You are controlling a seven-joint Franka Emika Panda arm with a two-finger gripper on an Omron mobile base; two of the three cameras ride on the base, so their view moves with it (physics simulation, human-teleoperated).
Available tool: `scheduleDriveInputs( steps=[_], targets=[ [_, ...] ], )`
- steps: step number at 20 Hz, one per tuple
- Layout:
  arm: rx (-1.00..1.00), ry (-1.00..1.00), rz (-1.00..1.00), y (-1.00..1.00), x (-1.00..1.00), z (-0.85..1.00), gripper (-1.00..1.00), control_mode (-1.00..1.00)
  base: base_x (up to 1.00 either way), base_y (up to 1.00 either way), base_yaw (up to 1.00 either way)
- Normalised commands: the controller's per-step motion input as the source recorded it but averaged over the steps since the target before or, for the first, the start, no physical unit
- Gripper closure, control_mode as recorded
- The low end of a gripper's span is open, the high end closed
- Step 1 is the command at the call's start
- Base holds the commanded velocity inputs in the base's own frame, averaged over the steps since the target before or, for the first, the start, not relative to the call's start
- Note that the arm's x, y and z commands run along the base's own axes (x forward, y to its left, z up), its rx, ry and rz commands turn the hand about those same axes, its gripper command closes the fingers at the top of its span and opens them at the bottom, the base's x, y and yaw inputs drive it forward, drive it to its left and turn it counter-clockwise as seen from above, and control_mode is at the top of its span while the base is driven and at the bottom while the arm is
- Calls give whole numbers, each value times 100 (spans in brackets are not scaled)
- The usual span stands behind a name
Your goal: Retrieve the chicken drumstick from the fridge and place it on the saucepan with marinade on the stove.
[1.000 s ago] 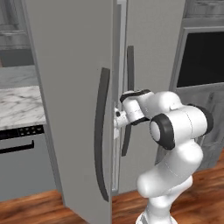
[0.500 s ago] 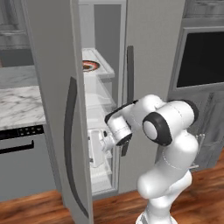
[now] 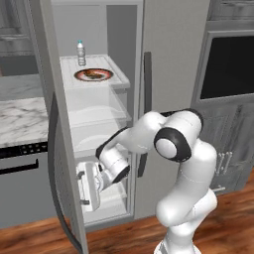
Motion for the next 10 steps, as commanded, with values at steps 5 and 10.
scheduleDriveInputs(
  steps=[5, 10],
  targets=[
    [1, 9, -5, -77, -65, 64, -100, -100, 0, 0, 0],
    [14, 8, -19, -100, -35, 87, -100, -100, 0, 0, 0]
  ],
)
